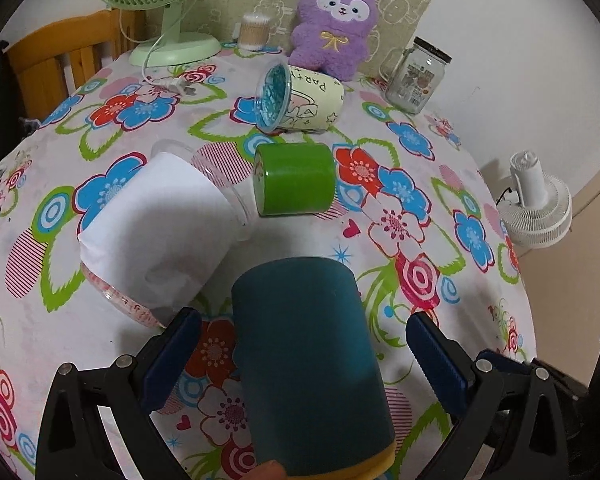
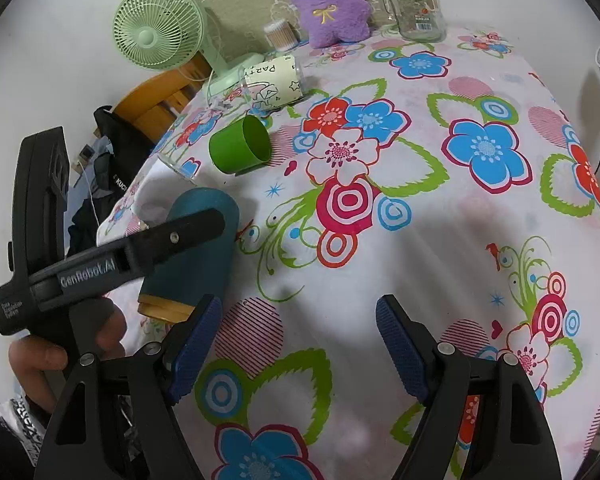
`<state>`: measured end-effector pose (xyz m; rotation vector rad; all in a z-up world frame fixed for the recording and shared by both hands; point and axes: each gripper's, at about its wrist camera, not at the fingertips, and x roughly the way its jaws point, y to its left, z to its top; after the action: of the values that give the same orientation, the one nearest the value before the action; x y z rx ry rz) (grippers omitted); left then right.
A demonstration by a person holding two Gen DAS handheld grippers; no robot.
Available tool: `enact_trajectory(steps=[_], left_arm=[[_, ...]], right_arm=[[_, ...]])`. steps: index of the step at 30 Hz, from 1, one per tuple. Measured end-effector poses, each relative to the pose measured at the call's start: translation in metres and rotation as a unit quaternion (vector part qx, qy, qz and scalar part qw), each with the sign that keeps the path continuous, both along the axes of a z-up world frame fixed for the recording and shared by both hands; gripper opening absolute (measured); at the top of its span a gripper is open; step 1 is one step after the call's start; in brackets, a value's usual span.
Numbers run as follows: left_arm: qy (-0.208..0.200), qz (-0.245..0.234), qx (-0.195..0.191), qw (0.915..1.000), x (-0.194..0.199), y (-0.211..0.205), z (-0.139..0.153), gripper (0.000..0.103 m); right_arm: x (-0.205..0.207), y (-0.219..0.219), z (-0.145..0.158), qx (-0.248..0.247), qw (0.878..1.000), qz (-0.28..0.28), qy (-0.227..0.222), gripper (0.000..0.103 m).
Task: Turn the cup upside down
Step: 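Grasp the teal cup with the left gripper and tip it rim-down, then set the teal cup upside down on the table with the left gripper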
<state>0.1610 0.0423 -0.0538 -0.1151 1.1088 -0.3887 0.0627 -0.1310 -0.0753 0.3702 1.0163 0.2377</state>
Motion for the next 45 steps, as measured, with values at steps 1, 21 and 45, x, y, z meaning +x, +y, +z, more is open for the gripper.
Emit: enact_trajectory(steps=[1,21,45], left_arm=[[-0.001,0.004,-0.002,1.0,0.001,0.001,0.0,0.096],[-0.037,0.011,-0.022,0.999,-0.012,0.012,0.031,0.069],[-0.13,0.006,-0.029,0.9911,-0.05,0.031,0.089,0.068]], right_arm=[[0.0,0.0,0.0,0.001,1.0,0.001,0.0,0.082],[-0.005,0.009,0.004,0.0,1.0,0.003,-0.002,0.082],[-0.018,0.035,0.028,-0.02,0.999,0.022,-0.024,0.082]])
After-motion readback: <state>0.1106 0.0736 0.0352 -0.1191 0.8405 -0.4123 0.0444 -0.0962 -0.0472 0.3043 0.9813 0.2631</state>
